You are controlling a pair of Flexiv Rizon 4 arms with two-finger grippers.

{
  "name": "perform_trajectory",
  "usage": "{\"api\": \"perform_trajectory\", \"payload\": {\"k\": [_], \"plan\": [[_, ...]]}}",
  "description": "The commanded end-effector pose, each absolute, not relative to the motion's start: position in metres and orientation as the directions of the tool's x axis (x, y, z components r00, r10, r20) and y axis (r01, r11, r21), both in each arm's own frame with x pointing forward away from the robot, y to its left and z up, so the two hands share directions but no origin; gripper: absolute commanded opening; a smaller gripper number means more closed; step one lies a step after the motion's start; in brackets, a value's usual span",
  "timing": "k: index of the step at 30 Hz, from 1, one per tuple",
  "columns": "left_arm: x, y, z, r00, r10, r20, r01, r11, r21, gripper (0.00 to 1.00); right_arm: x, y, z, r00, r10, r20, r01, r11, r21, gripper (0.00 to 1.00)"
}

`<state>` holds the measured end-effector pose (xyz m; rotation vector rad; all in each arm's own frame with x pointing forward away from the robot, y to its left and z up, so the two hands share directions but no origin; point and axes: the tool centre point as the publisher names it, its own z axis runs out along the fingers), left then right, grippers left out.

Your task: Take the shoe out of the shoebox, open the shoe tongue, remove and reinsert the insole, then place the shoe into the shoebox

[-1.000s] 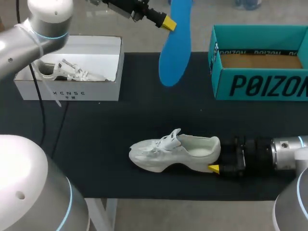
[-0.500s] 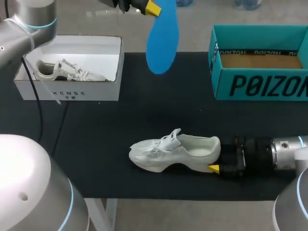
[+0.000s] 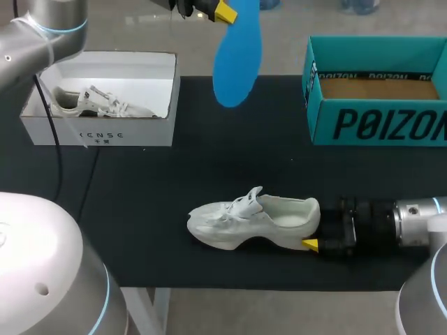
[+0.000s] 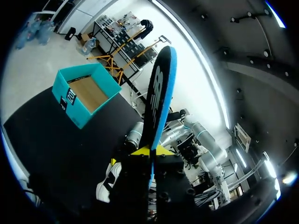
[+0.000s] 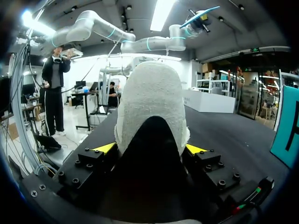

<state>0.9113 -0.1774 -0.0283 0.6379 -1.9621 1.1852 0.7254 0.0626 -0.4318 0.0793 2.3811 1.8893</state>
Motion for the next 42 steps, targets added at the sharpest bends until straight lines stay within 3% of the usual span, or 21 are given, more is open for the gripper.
{"api": "perform_trajectory", "payload": {"k": [1,2,3,4,22,30,37,42], "plan": [[0.916,-0.178,-0.029,-0.601,-0.025,0.799,-0.721,0.449,-0.528,0.0,0.725,0.064,-0.434,-0.993,0.104,-0.046,-0.021,0.232,0.973,0.0],[0.916,-0.178,-0.029,-0.601,-0.025,0.799,-0.721,0.449,-0.528,0.0,0.725,0.064,-0.434,-0.993,0.104,-0.046,-0.021,0.232,0.973,0.0],[0.916,-0.178,-0.029,-0.601,-0.025,0.799,-0.721,0.449,-0.528,0.0,0.725,0.064,-0.434,-0.993,0.104,-0.046,-0.021,0.232,0.973,0.31],[0.916,-0.178,-0.029,-0.601,-0.025,0.799,-0.721,0.449,-0.528,0.0,0.725,0.064,-0.434,-0.993,0.104,-0.046,-0.021,0.232,0.973,1.0],[0.916,-0.178,-0.029,-0.601,-0.025,0.799,-0.721,0.449,-0.528,0.0,0.699,0.013,-0.39,-0.975,0.189,-0.118,-0.061,0.287,0.956,1.0],[0.916,-0.178,-0.029,-0.601,-0.025,0.799,-0.721,0.449,-0.528,0.0,0.683,-0.023,-0.334,-0.986,0.117,-0.117,-0.048,0.473,0.88,1.0],[0.916,-0.178,-0.029,-0.601,-0.025,0.799,-0.721,0.449,-0.528,0.0,0.683,-0.029,-0.285,-0.999,0.05,0.001,0.037,0.716,0.697,1.0],[0.916,-0.178,-0.029,-0.601,-0.025,0.799,-0.721,0.449,-0.528,0.0,0.689,-0.018,-0.268,-0.998,0.023,0.061,0.055,0.807,0.589,1.0]]}}
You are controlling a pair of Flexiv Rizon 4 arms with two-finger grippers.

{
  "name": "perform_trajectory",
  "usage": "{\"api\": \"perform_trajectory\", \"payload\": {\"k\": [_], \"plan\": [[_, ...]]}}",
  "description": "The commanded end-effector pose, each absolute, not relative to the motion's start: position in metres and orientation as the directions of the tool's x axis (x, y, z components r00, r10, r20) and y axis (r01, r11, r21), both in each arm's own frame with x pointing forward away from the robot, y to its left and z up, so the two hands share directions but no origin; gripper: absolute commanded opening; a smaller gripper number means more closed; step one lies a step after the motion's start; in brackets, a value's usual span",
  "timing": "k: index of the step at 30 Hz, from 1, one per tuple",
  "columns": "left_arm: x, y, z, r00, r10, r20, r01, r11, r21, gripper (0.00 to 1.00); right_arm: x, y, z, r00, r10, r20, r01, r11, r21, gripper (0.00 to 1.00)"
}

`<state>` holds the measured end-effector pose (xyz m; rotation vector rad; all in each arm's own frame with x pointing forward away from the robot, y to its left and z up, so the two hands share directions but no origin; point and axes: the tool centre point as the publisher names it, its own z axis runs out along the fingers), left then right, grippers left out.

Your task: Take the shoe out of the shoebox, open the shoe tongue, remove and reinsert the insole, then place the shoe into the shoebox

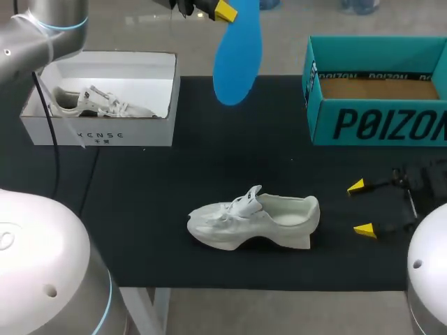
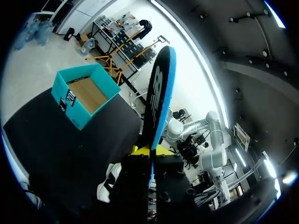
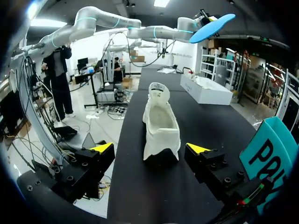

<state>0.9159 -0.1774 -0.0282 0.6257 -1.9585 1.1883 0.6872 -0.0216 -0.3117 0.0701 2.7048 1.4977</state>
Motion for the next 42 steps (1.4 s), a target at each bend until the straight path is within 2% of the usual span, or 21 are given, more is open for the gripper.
{"api": "perform_trajectory", "payload": {"k": [1,8,13,18,42], "plan": [[0.916,-0.178,-0.029,-0.601,-0.025,0.799,-0.721,0.449,-0.528,0.0,0.692,-0.017,-0.267,-0.997,0.021,0.075,0.06,0.822,0.566,1.0],[0.916,-0.178,-0.029,-0.601,-0.025,0.799,-0.721,0.449,-0.528,0.0,0.702,-0.004,-0.265,-0.994,0.012,0.106,0.057,0.9,0.431,1.0],[0.916,-0.178,-0.029,-0.601,-0.025,0.799,-0.721,0.449,-0.528,0.0,0.704,-0.001,-0.269,-0.996,-0.011,0.086,0.022,0.925,0.38,1.0],[0.916,-0.178,-0.029,-0.601,-0.025,0.799,-0.721,0.449,-0.528,0.0,0.702,0.0,-0.272,-0.996,0.014,0.084,0.041,0.945,0.325,1.0],[0.916,-0.178,-0.029,-0.601,-0.025,0.799,-0.721,0.449,-0.528,0.0,0.705,-0.006,-0.267,-0.998,0.029,0.047,0.042,0.952,0.304,1.0]]}}
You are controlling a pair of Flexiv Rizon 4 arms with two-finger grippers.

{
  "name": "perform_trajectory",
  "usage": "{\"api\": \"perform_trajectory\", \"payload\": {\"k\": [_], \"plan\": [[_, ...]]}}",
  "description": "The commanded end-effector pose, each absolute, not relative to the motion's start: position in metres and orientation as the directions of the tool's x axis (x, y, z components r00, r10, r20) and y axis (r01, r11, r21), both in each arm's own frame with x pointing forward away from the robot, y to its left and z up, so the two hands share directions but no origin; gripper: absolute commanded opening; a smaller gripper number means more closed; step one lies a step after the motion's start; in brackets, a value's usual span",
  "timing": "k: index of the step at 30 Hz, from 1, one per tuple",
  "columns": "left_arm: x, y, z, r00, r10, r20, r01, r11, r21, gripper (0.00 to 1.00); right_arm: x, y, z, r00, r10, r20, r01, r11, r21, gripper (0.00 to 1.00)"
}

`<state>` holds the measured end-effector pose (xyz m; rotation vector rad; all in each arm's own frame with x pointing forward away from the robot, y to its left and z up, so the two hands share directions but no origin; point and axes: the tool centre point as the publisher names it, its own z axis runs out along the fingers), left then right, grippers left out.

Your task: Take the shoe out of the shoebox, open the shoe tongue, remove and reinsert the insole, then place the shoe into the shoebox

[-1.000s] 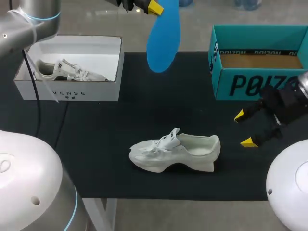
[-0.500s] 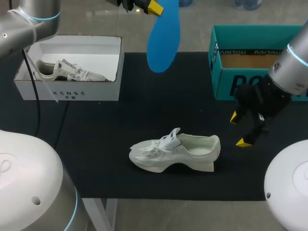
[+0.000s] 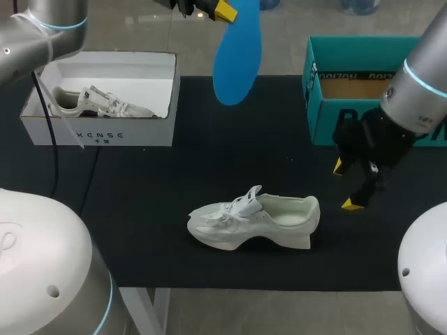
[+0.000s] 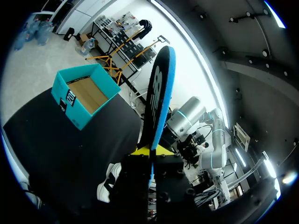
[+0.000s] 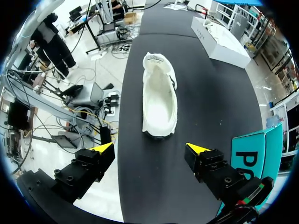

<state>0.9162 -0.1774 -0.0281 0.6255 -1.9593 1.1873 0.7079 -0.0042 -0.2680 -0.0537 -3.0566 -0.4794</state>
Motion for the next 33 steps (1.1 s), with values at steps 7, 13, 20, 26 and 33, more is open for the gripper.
{"api": "perform_trajectory", "payload": {"k": [7,13,20,26,33], "plan": [[0.887,-0.167,-0.025,-0.596,0.019,0.803,-0.713,0.447,-0.54,0.0,0.705,-0.006,-0.267,-0.998,0.029,0.047,0.042,0.952,0.304,1.0],[0.897,-0.164,-0.022,-0.586,0.017,0.81,-0.718,0.452,-0.529,0.0,0.705,-0.006,-0.267,-0.998,0.029,0.047,0.042,0.952,0.304,1.0],[0.9,-0.165,-0.02,-0.602,0.027,0.798,-0.702,0.458,-0.546,0.0,0.705,-0.006,-0.267,-0.998,0.029,0.047,0.042,0.952,0.304,1.0],[0.9,-0.165,-0.02,-0.602,0.027,0.798,-0.702,0.458,-0.546,0.0,0.71,-0.003,-0.261,-0.994,0.08,0.073,0.096,0.963,0.25,1.0],[0.9,-0.165,-0.02,-0.602,0.027,0.798,-0.702,0.458,-0.546,0.0,0.733,0.013,-0.256,-0.992,0.082,0.096,0.1,0.975,0.201,1.0]]}}
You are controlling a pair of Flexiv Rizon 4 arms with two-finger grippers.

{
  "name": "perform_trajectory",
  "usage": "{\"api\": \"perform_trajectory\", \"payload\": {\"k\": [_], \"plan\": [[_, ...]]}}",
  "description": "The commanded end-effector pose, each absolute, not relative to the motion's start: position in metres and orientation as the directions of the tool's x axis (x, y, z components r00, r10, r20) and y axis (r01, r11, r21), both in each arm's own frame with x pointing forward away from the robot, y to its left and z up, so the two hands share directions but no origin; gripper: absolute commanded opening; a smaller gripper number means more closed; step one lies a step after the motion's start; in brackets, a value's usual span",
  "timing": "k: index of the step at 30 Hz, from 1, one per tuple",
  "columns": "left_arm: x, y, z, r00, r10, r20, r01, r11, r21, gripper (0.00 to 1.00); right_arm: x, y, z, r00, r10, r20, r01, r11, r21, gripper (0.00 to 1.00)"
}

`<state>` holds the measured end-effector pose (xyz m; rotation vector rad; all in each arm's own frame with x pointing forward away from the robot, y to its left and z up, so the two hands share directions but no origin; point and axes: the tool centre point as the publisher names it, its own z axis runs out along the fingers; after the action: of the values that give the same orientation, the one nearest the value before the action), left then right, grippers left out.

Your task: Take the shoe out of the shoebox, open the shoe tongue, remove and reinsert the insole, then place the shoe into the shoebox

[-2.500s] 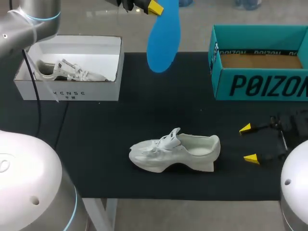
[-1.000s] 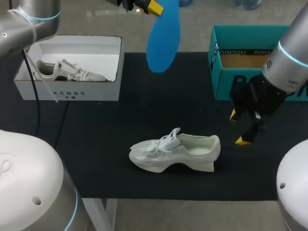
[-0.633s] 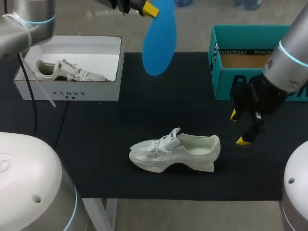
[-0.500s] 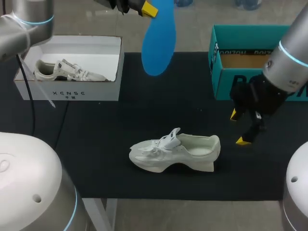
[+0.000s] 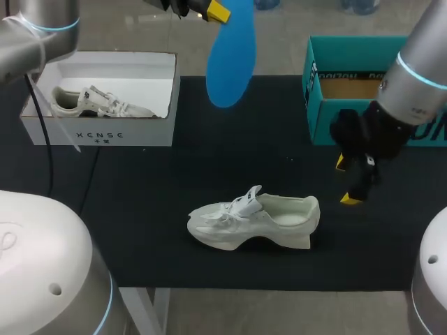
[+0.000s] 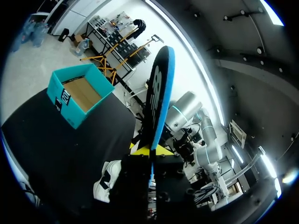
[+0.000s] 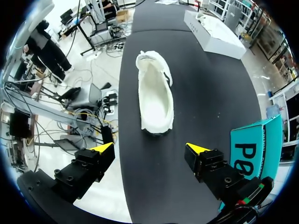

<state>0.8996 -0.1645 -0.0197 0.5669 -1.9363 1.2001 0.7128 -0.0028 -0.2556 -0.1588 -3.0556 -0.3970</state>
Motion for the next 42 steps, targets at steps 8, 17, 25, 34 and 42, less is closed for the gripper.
{"api": "perform_trajectory", "payload": {"k": [8,17,25,34,42], "plan": [[0.9,-0.165,-0.02,-0.602,0.027,0.798,-0.702,0.458,-0.546,0.0,0.755,0.04,-0.269,-0.994,0.072,0.088,0.088,0.978,0.189,1.0],[0.9,-0.165,-0.02,-0.602,0.027,0.798,-0.702,0.458,-0.546,0.0,0.76,0.057,-0.293,-0.995,0.088,0.049,0.096,0.979,0.18,1.0],[0.9,-0.165,-0.02,-0.602,0.027,0.798,-0.702,0.458,-0.546,0.0,0.758,0.063,-0.317,-0.991,0.111,0.076,0.125,0.967,0.222,1.0],[0.9,-0.165,-0.02,-0.602,0.027,0.798,-0.702,0.458,-0.546,0.0,0.756,0.073,-0.335,-0.99,0.117,0.081,0.133,0.965,0.225,1.0],[0.9,-0.165,-0.02,-0.602,0.027,0.798,-0.702,0.458,-0.546,0.0,0.763,0.089,-0.352,-0.989,0.1,0.105,0.119,0.974,0.193,1.0]]}}
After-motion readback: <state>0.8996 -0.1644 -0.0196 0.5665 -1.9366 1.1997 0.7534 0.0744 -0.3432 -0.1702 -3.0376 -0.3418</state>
